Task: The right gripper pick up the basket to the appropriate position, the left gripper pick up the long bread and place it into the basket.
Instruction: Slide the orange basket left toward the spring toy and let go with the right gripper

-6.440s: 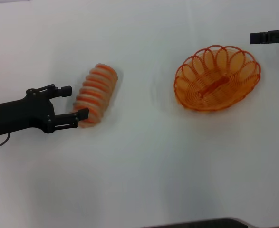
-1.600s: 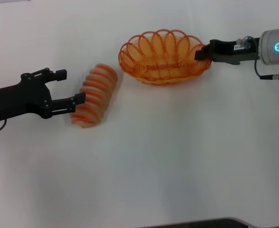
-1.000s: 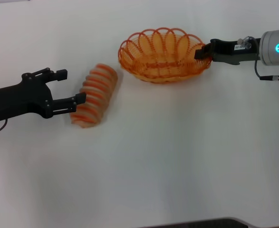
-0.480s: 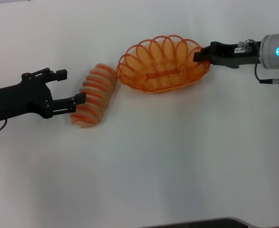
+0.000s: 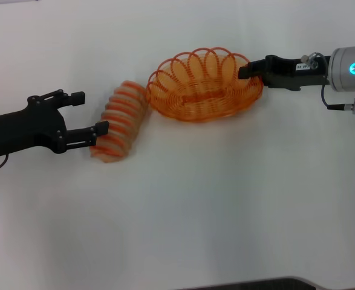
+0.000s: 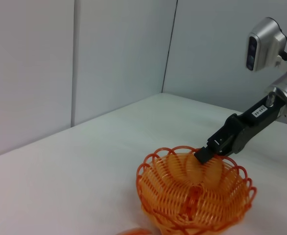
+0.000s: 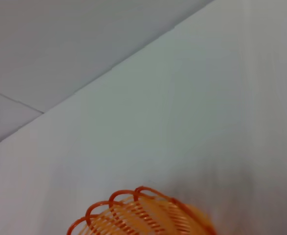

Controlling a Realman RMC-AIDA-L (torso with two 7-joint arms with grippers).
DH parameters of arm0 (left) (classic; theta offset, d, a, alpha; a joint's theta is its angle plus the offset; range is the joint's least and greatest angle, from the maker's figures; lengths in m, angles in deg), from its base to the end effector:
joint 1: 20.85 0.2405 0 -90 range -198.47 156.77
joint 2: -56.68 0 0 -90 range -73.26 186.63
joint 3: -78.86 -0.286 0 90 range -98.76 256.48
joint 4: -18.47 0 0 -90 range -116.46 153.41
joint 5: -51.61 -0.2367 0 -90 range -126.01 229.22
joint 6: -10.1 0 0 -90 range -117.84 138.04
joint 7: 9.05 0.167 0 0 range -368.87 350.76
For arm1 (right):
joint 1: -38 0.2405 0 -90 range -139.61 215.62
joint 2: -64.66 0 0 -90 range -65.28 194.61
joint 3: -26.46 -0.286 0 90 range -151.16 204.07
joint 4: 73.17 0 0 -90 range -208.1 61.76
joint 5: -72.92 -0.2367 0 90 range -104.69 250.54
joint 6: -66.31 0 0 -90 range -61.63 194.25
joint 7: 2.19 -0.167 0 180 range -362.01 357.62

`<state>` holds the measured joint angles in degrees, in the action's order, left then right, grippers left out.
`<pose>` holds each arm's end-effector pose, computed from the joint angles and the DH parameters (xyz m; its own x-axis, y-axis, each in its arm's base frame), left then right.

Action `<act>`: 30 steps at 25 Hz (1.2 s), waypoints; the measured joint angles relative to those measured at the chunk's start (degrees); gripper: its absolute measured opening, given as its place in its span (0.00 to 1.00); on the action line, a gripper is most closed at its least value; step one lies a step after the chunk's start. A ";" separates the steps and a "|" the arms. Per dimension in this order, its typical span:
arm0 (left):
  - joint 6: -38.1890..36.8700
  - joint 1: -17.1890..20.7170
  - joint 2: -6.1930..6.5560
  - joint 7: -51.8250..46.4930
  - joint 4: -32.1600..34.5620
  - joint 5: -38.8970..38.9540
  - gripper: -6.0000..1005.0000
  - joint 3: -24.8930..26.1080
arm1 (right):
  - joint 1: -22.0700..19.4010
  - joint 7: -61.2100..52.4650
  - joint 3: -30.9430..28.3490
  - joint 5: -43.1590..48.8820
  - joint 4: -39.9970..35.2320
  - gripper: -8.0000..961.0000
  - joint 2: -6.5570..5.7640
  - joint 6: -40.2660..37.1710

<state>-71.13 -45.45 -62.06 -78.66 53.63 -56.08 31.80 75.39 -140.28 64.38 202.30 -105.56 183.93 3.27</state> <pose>-0.3262 0.3557 -0.0492 0.8331 0.2875 0.4726 0.4439 -0.8572 -0.2612 0.3277 0.4325 -0.0544 0.0648 -0.8642 -0.4990 -0.9979 -0.0579 -0.0293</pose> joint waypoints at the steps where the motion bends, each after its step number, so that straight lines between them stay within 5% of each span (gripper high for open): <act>1: -0.06 0.00 0.00 0.00 0.00 0.00 0.85 0.04 | -0.14 -0.01 -0.01 -0.35 0.13 0.29 -0.02 -0.20; 6: -0.23 0.00 0.00 0.00 0.00 0.00 0.85 0.12 | -0.82 -0.05 -0.04 -1.26 0.66 0.49 -0.16 -1.06; 25: -0.03 0.08 -0.52 -0.02 0.33 0.73 0.85 0.91 | -4.91 7.30 -1.76 -6.62 -1.06 0.70 -1.56 -5.35; 30: 0.01 0.08 -1.22 -0.02 0.66 0.74 0.85 4.31 | -6.53 10.05 -2.91 -8.00 -2.84 0.88 -1.82 -6.75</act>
<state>-71.12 -45.37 -63.28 -78.68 54.29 -55.34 36.11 68.86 -130.23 61.47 194.30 -108.40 182.11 -3.48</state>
